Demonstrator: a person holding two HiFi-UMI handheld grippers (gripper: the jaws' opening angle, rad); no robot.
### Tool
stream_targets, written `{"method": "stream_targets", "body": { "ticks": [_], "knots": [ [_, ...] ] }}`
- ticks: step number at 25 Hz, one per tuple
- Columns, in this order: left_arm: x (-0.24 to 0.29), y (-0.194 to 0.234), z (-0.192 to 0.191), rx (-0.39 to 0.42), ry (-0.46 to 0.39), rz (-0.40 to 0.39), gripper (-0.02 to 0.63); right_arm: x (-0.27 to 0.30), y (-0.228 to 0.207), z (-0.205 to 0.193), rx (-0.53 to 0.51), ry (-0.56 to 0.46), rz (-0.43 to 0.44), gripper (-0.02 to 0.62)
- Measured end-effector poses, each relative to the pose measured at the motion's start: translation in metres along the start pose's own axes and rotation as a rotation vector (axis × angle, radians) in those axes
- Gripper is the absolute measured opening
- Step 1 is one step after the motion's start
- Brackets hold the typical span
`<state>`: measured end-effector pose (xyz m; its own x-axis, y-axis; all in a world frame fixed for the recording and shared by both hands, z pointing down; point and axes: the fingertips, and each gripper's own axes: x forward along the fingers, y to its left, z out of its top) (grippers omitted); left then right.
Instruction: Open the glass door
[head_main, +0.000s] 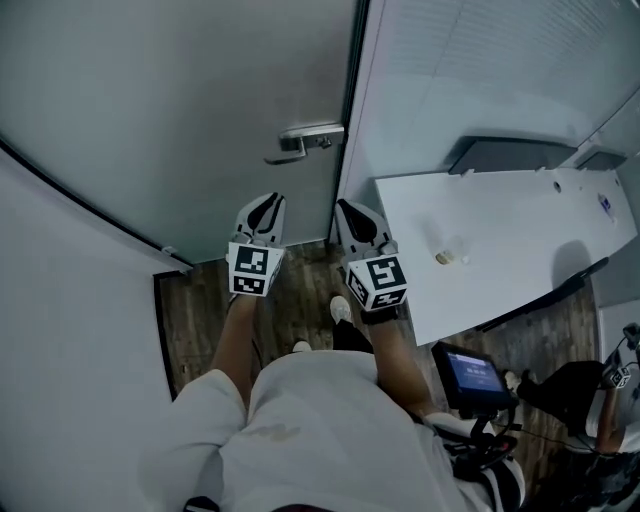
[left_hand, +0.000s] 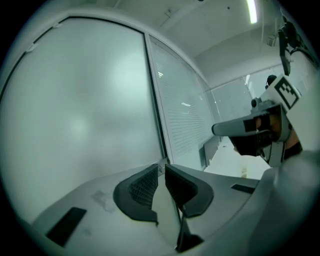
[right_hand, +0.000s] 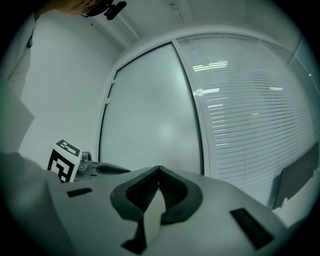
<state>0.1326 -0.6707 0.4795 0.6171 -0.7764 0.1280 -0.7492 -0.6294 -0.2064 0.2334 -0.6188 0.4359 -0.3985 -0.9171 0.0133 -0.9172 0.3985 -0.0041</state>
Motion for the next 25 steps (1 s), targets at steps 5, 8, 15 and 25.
{"method": "stream_targets", "body": {
  "ticks": [5, 8, 15, 25],
  "knots": [
    [0.067, 0.026, -0.009, 0.107, 0.099, -0.041, 0.105, 0.031, -0.031, 0.002, 0.006, -0.005, 0.023, 0.0],
    [0.098, 0.035, -0.033, 0.17, 0.205, -0.079, 0.202, 0.041, -0.044, -0.003, 0.012, 0.005, 0.025, 0.0],
    [0.152, 0.043, -0.085, 0.379, 0.386, -0.136, 0.316, 0.051, -0.084, -0.014, 0.044, 0.019, -0.01, 0.0],
    [0.19, 0.056, -0.12, 0.523, 0.45, -0.096, 0.313, 0.06, -0.095, -0.035, 0.075, 0.064, -0.027, 0.0]
  ]
}}
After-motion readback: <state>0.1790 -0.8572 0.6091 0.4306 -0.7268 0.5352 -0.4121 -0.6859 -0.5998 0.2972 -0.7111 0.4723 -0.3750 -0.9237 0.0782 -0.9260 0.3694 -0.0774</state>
